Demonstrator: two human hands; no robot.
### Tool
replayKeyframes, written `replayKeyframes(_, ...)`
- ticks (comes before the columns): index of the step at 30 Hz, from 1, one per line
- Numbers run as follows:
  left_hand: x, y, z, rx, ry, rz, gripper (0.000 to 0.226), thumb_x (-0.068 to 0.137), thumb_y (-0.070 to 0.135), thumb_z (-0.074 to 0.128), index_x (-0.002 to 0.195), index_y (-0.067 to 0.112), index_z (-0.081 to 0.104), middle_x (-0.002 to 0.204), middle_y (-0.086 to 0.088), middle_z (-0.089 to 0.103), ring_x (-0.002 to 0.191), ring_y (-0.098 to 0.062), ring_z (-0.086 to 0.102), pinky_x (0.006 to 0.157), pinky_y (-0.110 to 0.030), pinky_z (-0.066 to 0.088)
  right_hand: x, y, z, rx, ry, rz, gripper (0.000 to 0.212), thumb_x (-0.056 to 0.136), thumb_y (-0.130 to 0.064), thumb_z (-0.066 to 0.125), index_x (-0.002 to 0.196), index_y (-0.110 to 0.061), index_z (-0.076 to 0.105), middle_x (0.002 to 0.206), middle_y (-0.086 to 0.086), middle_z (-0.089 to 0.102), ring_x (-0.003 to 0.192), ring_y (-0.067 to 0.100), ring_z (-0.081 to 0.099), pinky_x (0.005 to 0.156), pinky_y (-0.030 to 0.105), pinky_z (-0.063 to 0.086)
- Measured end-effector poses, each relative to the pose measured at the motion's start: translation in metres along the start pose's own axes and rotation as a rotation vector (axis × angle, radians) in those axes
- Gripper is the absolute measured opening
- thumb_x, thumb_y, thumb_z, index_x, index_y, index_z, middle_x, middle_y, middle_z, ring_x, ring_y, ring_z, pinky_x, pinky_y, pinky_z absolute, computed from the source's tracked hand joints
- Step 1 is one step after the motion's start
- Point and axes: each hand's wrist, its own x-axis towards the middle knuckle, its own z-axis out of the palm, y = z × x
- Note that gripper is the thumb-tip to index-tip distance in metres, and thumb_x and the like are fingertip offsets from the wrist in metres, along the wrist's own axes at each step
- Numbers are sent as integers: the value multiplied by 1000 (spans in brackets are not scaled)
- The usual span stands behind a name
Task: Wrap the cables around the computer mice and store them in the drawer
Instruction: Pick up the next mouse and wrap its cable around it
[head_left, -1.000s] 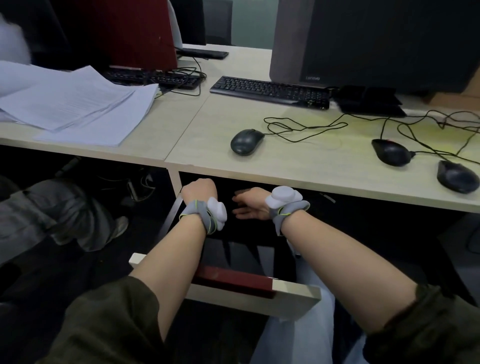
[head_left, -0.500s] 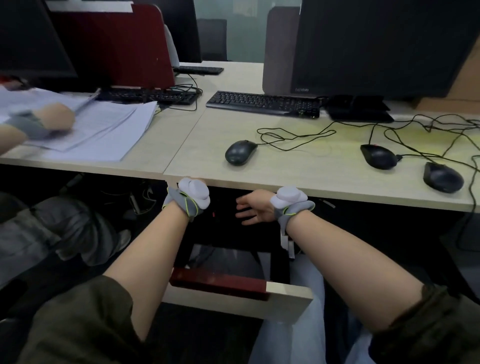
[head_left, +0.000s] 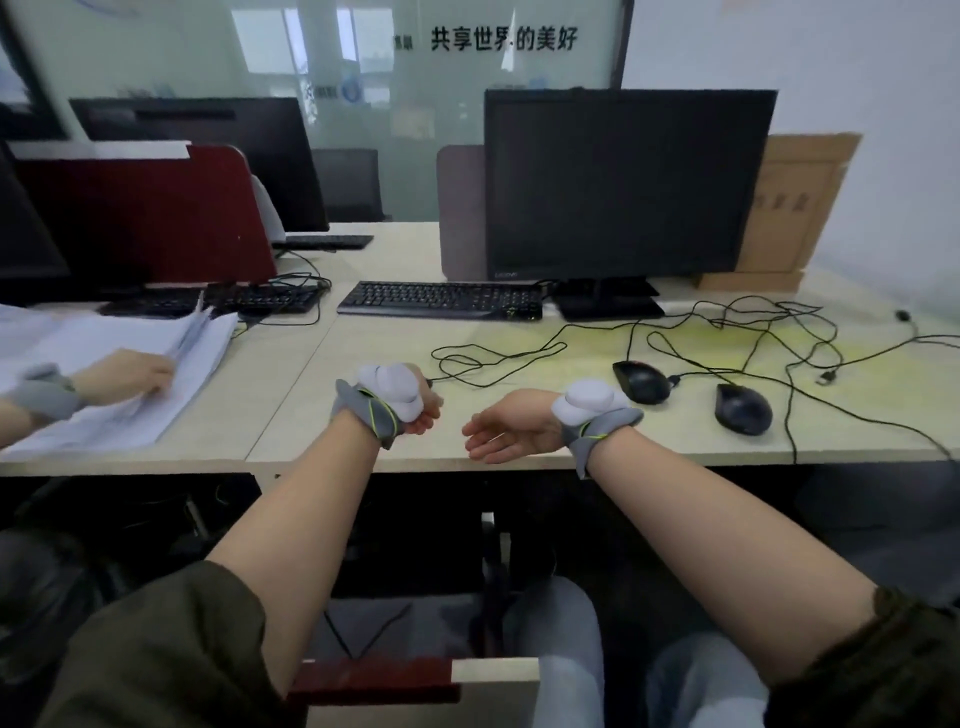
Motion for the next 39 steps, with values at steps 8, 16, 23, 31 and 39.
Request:
replayKeyframes(8,-18,96,49,47,5,167,17,95,7,44,83,1,54,73,-10,52,53,-13,39,43,-17,39,-41,-1,-93,105,212,-45,32,95,-17,51,121,1,54,110,12,61,93,21,63,88,30,52)
replayKeyframes(16,26,141,121,89,-52,295,15,94,13,46,100,5,56,84,-9,57,65,-19,52,62,-27,47,-52,43,-180,170,576,-84,37,92,-9,50,126,7,50,127,19,59,99,25,62,93,34,49)
replayKeyframes(23,65,160,189,374,49,330,42,97,41,34,95,5,57,107,-15,56,116,-33,55,85,-31,39,-32,72,-217,-30,774,-87,32,92,-10,48,115,9,57,113,30,62,92,34,59,97,47,47)
replayKeyframes(31,89,175,219,350,179,273,54,96,44,31,123,3,53,130,-18,55,122,-33,47,100,-35,36,-12,74,-220,290,707,-41,17,95,-11,41,92,-3,56,68,12,52,55,21,47,56,32,40)
replayKeyframes(39,75,155,179,-587,98,392,51,92,19,55,138,5,38,127,-20,56,106,-26,56,82,-33,47,-17,57,-201,503,488,-283,32,94,-27,50,120,-9,56,104,9,59,90,21,59,76,29,47)
